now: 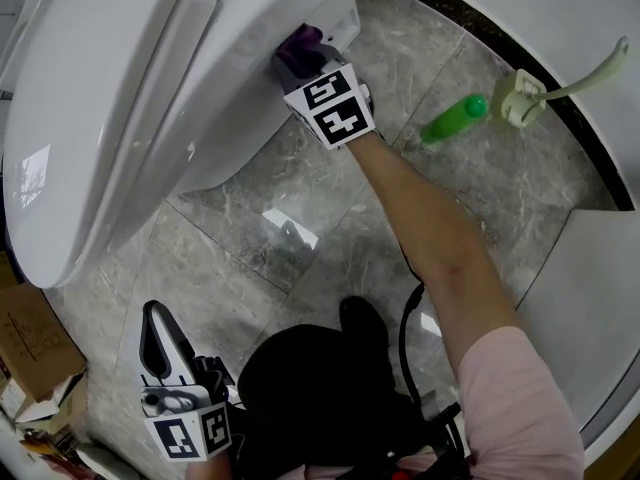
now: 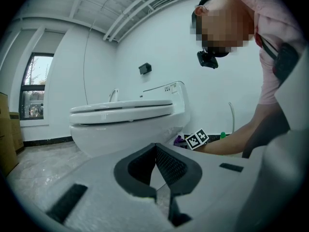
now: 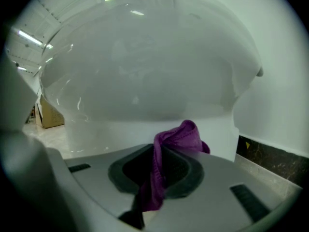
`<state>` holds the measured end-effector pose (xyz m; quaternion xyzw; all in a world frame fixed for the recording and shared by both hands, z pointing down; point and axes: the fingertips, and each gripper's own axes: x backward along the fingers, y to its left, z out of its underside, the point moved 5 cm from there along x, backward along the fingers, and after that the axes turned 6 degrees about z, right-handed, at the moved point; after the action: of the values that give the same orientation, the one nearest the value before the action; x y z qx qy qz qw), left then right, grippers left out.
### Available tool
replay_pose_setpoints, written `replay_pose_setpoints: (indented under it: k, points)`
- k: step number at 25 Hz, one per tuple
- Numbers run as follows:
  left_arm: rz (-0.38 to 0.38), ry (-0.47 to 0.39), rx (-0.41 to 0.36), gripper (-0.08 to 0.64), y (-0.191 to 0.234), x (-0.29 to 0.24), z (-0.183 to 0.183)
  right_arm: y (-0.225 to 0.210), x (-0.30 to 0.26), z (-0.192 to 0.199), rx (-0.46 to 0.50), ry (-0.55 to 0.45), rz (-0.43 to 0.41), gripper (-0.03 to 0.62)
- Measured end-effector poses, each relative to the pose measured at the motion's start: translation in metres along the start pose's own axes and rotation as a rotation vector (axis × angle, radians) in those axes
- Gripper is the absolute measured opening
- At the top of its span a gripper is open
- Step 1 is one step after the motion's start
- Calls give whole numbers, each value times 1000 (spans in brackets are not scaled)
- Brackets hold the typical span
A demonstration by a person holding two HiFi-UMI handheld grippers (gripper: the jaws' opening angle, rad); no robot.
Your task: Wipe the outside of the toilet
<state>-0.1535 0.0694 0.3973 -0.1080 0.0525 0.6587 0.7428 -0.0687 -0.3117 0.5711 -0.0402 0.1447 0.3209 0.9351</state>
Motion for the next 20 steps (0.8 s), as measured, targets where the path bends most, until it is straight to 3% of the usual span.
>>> replay_pose_setpoints:
  k: [20]
  points:
    - [-9,-26,8,8,7,11,-2,77,15,-3,-14,-17,-123,55]
